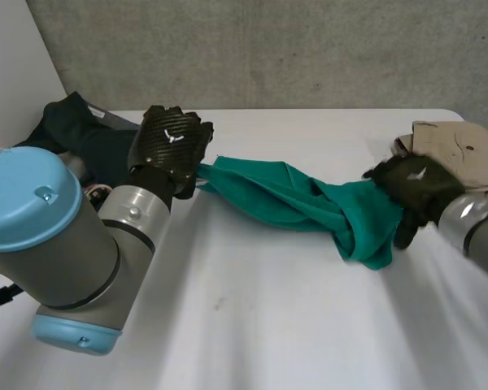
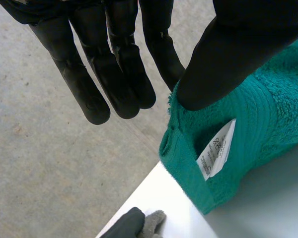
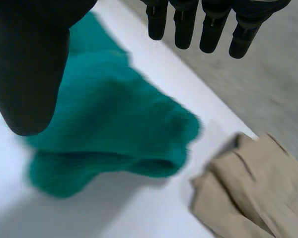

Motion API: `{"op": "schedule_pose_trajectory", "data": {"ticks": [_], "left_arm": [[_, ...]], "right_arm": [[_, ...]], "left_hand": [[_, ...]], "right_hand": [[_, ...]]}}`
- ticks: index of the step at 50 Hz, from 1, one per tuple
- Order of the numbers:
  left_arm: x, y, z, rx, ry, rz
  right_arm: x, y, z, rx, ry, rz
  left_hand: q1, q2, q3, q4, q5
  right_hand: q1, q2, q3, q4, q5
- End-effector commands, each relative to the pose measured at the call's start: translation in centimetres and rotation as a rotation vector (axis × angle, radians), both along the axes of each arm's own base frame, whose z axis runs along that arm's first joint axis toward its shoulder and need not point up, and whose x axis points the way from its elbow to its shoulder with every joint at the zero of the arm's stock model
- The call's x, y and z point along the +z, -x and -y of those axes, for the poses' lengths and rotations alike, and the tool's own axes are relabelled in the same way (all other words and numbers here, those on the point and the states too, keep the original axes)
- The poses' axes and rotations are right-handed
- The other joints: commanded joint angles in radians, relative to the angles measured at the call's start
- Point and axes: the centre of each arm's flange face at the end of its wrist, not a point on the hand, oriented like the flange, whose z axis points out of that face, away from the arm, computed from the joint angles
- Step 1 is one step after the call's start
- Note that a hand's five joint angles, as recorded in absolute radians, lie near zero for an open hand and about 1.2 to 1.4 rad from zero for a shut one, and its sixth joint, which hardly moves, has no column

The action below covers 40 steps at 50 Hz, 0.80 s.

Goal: Fold the laundry.

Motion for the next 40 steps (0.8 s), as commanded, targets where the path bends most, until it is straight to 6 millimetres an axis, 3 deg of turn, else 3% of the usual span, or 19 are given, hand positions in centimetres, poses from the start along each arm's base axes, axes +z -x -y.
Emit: {"op": "schedule_pose_trajectory", "data": {"ticks": [1,8,14,21,26,29,30,31,34,36,40], "left_arm": [[0.6,0.2,0.3,0.001,0.016,-0.013],[0.8,0.2,0.4,0.003,0.021,-0.019],[0.8,0.2,0.5,0.005,0.018,-0.021],[1.2,0.0,0.7,0.014,0.013,-0.052],[2.6,-0.5,0.6,0.022,0.041,-0.077],[3.9,-1.2,0.6,0.038,0.062,-0.090],[4.6,-1.8,0.6,0.050,0.073,-0.096],[5.0,-2.0,0.5,0.055,0.079,-0.101],[7.0,-3.4,0.5,0.083,0.112,-0.119],[8.1,-4.3,0.4,0.104,0.132,-0.126],[9.0,-5.7,0.5,0.138,0.130,-0.120]], "right_arm": [[-3.5,-1.0,-3.6,0.146,0.032,-0.163],[-6.9,-2.0,-2.8,0.195,0.079,-0.224],[-8.3,-2.7,-1.3,0.211,0.145,-0.246],[-8.8,-3.9,0.8,0.191,0.320,-0.296],[-7.6,-3.2,2.1,0.094,0.379,-0.318],[-3.6,-2.7,2.4,0.034,0.472,-0.285],[-1.3,-2.4,2.3,0.014,0.523,-0.264],[2.5,-1.7,1.9,-0.026,0.602,-0.221],[8.5,0.2,1.6,-0.113,0.659,-0.101],[10.3,1.4,1.6,-0.146,0.582,-0.043],[11.9,3.5,1.5,-0.194,0.380,-0.003]], "left_hand": [[0.280,0.203,0.207,0.197,0.222],[0.280,0.203,0.207,0.197,0.222],[0.280,0.203,0.207,0.197,0.222],[0.280,0.203,0.207,0.197,0.222],[0.280,0.203,0.207,0.197,0.222],[0.280,0.203,0.207,0.197,0.222],[0.280,0.203,0.207,0.197,0.222],[0.280,0.203,0.207,0.197,0.222],[0.280,0.203,0.207,0.197,0.222],[0.280,0.203,0.207,0.197,0.222],[0.280,0.203,0.207,0.197,0.222]], "right_hand": [[0.083,0.099,0.093,0.092,0.084],[0.165,0.181,0.175,0.174,0.166],[0.294,0.310,0.304,0.303,0.295],[1.167,1.183,1.177,1.176,1.168],[1.168,1.185,1.178,1.177,1.169],[1.168,1.185,1.178,1.177,1.169],[1.168,1.185,1.178,1.177,1.169],[1.168,1.185,1.178,1.177,1.169],[1.168,1.185,1.178,1.177,1.169],[1.168,1.185,1.178,1.177,1.169],[1.168,1.185,1.178,1.177,1.169]]}}
